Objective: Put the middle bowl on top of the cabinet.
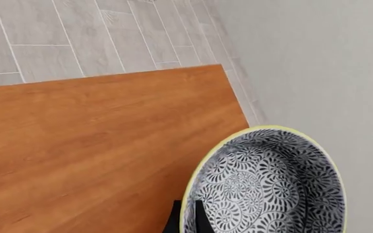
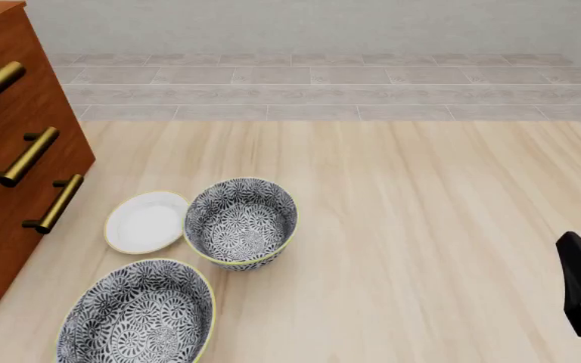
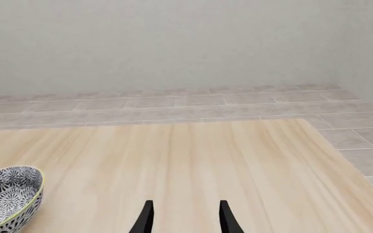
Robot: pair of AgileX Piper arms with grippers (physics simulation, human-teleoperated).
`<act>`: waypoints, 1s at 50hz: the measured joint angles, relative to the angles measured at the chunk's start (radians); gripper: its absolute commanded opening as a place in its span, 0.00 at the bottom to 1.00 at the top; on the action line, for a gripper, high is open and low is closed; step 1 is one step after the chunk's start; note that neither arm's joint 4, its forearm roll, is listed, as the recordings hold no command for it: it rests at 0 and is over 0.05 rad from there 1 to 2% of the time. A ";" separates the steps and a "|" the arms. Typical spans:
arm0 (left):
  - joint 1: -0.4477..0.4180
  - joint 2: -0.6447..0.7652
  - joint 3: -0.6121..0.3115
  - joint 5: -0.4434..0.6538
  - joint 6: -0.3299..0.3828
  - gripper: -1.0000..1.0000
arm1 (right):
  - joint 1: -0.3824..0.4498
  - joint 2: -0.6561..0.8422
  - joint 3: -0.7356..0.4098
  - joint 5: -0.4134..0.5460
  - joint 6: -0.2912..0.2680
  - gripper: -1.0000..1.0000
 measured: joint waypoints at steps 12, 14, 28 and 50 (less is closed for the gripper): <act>0.004 0.000 0.009 -0.015 0.004 0.00 | 0.001 0.000 0.000 0.001 -0.002 1.00; 0.004 -0.001 0.010 -0.017 0.004 0.00 | 0.001 0.000 0.000 0.001 -0.002 1.00; 0.001 -0.007 0.023 -0.037 -0.001 0.00 | 0.002 0.000 0.000 0.003 -0.003 1.00; -0.017 -0.032 0.046 -0.073 -0.012 1.00 | 0.002 0.000 0.000 0.004 -0.002 1.00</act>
